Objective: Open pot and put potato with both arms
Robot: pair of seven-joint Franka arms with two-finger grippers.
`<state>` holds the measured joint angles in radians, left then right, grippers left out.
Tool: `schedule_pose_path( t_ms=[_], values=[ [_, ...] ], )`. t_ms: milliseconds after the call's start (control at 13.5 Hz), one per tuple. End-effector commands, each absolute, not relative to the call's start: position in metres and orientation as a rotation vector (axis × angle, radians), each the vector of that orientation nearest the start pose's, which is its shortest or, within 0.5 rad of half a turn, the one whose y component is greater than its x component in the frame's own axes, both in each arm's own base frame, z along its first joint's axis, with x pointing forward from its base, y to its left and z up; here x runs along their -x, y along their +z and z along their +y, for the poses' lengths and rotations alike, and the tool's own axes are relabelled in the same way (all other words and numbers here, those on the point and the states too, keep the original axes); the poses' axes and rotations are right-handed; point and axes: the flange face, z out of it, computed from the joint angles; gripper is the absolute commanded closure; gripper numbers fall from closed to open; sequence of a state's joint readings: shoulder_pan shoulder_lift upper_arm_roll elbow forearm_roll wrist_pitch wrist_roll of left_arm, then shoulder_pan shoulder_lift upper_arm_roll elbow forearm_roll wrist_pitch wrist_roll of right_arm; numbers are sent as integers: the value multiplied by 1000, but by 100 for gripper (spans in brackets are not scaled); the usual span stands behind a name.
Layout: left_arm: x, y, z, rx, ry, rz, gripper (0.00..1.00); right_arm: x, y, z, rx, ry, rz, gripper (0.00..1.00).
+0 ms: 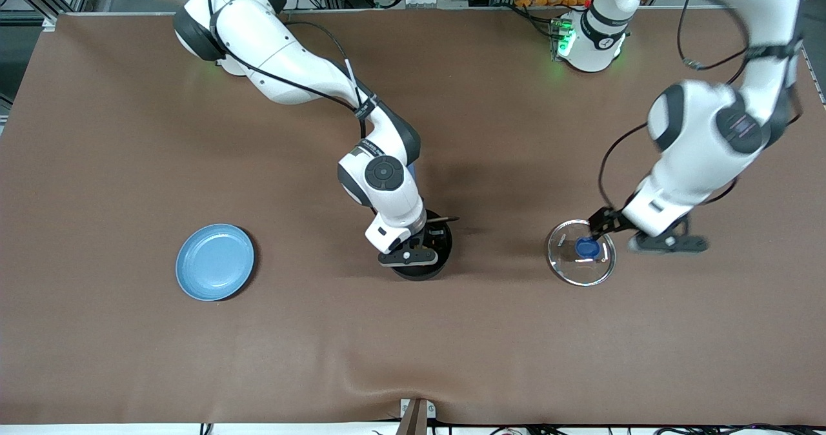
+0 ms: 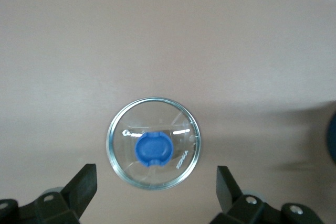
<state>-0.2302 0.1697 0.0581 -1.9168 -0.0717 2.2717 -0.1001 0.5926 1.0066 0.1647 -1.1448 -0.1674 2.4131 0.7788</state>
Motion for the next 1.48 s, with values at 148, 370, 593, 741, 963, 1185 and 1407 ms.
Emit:
schedule_pose_path(
  t_ms=[148, 370, 593, 741, 963, 1185, 1407],
  values=[
    [-605, 566, -84, 3213, -98, 25, 0, -610, 274, 507, 2957, -327, 5, 0],
    [-593, 608, -81, 3157, -47, 54, 0, -615, 325, 490, 3015, -327, 25, 0],
    [-580, 634, -84, 3131, 24, 74, 0, -631, 395, 439, 3070, -299, 74, 0],
    [-578, 642, -85, 3133, 24, 72, 0, -646, 432, 392, 3099, -281, 179, 0],
    [-578, 646, -82, 3136, 3, 55, 0, -672, 479, 302, 3130, -258, 268, 0],
    [-576, 653, -65, 3148, -31, -16, 0, -678, 512, 239, 3161, -222, 279, 0],
    [-577, 652, -57, 3157, -34, -25, 0, -684, 534, 176, 3173, -200, 243, 0]
  ],
)
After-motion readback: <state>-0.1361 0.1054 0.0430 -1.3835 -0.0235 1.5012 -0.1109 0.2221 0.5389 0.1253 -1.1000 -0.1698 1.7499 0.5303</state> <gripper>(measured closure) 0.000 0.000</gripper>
